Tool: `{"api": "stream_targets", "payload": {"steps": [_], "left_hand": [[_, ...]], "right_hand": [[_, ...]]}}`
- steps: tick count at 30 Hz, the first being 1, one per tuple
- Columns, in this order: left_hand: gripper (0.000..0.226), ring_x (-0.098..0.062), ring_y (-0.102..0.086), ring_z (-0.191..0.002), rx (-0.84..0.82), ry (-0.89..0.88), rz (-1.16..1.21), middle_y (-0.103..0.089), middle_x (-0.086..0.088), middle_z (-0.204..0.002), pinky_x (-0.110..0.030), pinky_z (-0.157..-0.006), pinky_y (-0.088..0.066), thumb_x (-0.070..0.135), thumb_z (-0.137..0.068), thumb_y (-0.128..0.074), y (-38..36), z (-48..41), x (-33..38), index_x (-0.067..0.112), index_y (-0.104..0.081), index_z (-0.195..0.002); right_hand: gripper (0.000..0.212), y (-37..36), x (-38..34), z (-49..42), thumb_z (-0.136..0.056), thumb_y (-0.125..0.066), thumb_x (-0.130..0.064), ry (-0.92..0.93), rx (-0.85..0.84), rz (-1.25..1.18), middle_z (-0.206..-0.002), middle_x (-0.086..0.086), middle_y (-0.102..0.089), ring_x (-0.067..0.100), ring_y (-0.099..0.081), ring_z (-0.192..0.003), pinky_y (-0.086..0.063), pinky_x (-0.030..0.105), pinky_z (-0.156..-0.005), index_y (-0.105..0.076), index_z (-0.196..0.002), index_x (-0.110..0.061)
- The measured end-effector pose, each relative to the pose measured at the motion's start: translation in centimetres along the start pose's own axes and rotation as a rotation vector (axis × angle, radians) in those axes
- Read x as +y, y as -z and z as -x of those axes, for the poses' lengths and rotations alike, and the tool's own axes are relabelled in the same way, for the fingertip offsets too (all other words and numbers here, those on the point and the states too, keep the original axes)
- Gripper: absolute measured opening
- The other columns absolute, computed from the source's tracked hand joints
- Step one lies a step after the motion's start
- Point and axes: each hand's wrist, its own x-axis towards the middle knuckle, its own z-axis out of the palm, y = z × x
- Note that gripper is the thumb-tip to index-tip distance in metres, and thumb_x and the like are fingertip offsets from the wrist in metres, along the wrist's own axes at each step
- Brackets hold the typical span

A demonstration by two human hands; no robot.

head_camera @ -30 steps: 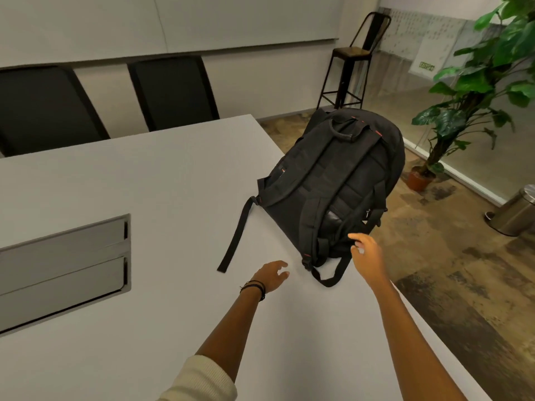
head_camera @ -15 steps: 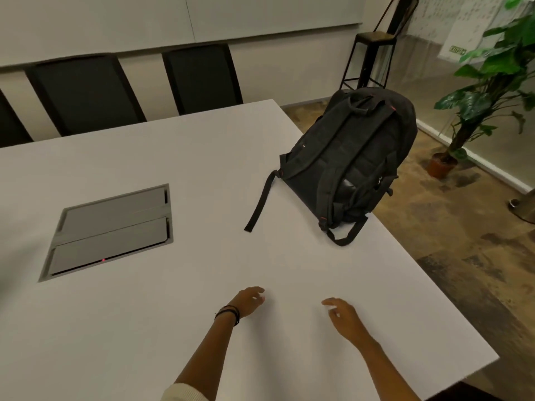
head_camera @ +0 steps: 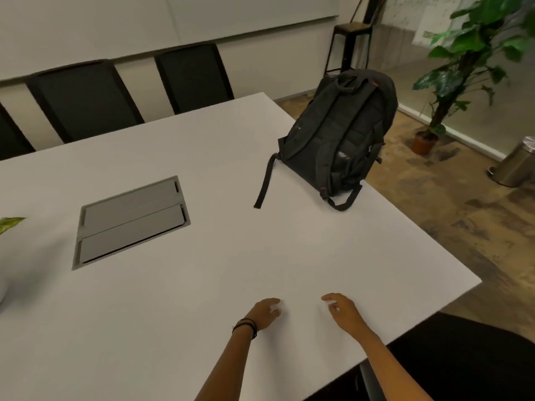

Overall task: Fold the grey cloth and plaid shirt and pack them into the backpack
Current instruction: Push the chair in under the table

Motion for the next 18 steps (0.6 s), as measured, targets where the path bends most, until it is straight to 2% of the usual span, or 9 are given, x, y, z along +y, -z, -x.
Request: {"api": "stream_targets", "payload": {"steps": [4, 9, 14, 18], "left_hand": [[0.04, -0.017, -0.044, -0.128, -0.042, -0.069, -0.019, -0.042, -0.003, -0.142, -0.024, -0.102, -0.036, 0.027, -0.097, -0.045, -0.9, 1.9, -0.5, 0.019, -0.043, -0.136], [0.037, -0.015, -0.049, -0.123, -0.068, -0.183, -0.041, -0.048, -0.004, -0.137, -0.019, -0.096, -0.036, 0.026, -0.098, -0.044, -1.9, 4.3, -0.3, 0.018, -0.046, -0.133], [0.036, -0.016, -0.052, -0.12, -0.077, -0.328, -0.058, -0.051, -0.005, -0.135, -0.015, -0.091, -0.036, 0.025, -0.098, -0.045, -3.8, 7.0, 0.6, 0.017, -0.048, -0.132], [0.034, -0.015, -0.053, -0.117, -0.135, -0.446, -0.109, -0.053, -0.004, -0.133, -0.014, -0.09, -0.036, 0.024, -0.098, -0.044, -6.7, 9.4, 2.7, 0.018, -0.049, -0.131]], "right_hand": [[0.038, -1.1, -1.6, 3.2, -0.094, -0.042, 0.003, -0.002, 0.038, -0.02, -0.112, -0.003, -0.055, 0.011, -0.055, -0.098, -0.038, 0.002, -0.079, -0.054, -0.093, -0.034], [0.029, -1.3, -3.4, 7.2, -0.096, -0.041, -0.002, -0.003, 0.109, -0.023, -0.113, -0.009, -0.054, 0.004, -0.053, -0.095, -0.038, 0.002, -0.078, -0.055, -0.107, -0.025], [0.027, -1.5, -3.9, 13.3, -0.097, -0.041, -0.009, 0.023, 0.216, -0.014, -0.115, -0.013, -0.055, 0.002, -0.052, -0.104, -0.041, 0.018, -0.098, -0.055, -0.108, -0.03], [0.025, -0.5, -3.3, 19.9, -0.097, -0.044, -0.015, 0.01, 0.312, 0.104, -0.116, -0.015, -0.055, -0.001, -0.053, -0.107, -0.041, 0.008, -0.089, -0.058, -0.114, -0.026]]}}
